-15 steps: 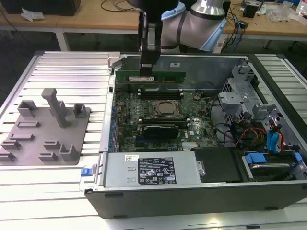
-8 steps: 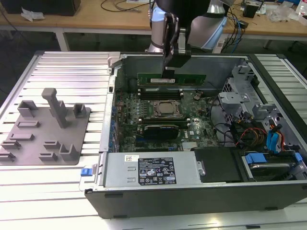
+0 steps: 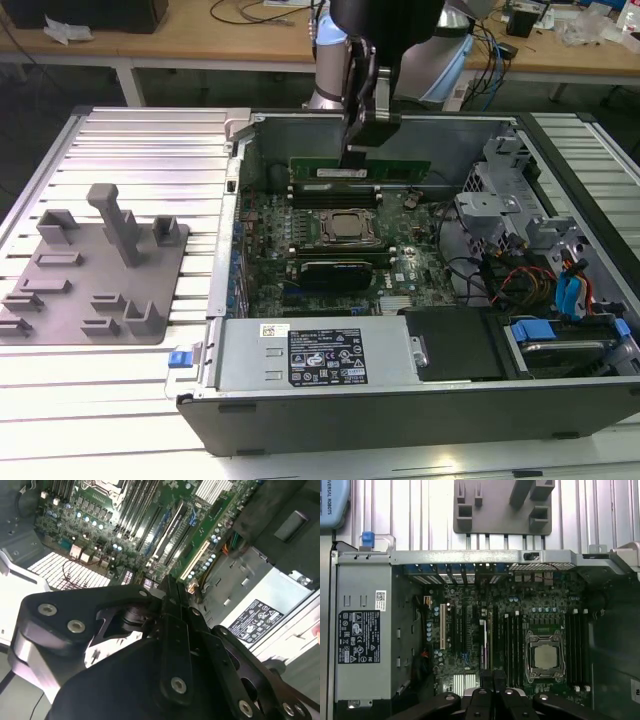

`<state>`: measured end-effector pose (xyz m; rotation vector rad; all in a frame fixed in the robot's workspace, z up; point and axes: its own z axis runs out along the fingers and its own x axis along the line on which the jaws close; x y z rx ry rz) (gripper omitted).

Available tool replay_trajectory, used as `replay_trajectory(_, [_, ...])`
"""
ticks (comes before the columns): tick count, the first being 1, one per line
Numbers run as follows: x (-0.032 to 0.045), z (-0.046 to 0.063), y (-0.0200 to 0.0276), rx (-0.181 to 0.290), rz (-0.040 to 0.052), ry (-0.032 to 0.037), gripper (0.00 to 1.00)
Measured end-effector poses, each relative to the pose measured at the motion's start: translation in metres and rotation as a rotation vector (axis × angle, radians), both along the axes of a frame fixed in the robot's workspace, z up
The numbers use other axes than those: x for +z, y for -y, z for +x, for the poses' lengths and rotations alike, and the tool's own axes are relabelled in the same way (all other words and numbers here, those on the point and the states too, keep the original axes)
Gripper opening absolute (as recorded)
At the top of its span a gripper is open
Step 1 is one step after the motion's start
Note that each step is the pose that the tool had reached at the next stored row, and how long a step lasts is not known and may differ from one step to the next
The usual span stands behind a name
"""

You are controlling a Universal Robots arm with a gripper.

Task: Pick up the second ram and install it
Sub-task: 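Pick up the second ram and move it above second insertion slot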

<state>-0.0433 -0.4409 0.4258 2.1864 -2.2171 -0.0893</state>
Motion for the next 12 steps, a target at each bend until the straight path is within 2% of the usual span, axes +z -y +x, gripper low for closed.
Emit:
replay_trajectory(5, [-0.0045, 0.000, -0.0043, 0.000, 0.0000, 0.0000, 0.09])
replay_trajectory(10, [-0.0145, 0.000, -0.0100, 0.000, 0.0000, 0.0000, 0.09])
replay_trajectory(12, [-0.0199, 0.000, -0.0141, 0.000, 0.0001, 0.0000, 0.09])
